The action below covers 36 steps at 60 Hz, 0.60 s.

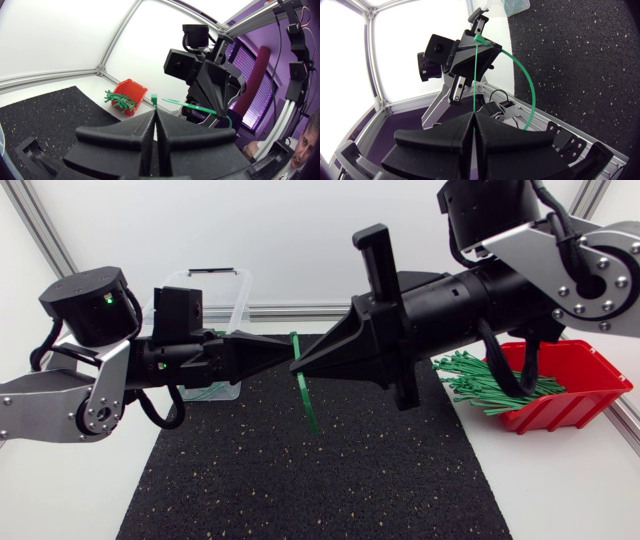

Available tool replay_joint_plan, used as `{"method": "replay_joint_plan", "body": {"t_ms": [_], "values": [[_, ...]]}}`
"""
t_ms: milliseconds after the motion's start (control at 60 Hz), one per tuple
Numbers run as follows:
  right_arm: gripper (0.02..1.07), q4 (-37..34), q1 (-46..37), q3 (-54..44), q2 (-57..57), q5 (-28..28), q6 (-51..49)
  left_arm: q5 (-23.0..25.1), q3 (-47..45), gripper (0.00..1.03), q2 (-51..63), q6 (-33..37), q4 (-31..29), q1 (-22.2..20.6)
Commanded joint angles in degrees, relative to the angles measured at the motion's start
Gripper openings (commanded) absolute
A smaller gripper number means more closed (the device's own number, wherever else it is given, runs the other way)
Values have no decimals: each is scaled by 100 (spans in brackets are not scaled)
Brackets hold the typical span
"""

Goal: Take a green cable tie from the red box, thread the tail through the head to close it, then place it in the transparent bin on the left.

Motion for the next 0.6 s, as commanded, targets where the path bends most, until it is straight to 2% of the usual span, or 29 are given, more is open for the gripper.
{"method": "replay_joint_plan", "body": {"t_ms": [0, 583], "values": [[8, -3, 56, 98, -67, -65, 179, 1, -158, 3, -106, -132, 92, -49], [8, 59, 56, 63, 3, -48, 188, -192, -272, 3, -352, -79, 101, -225]]}}
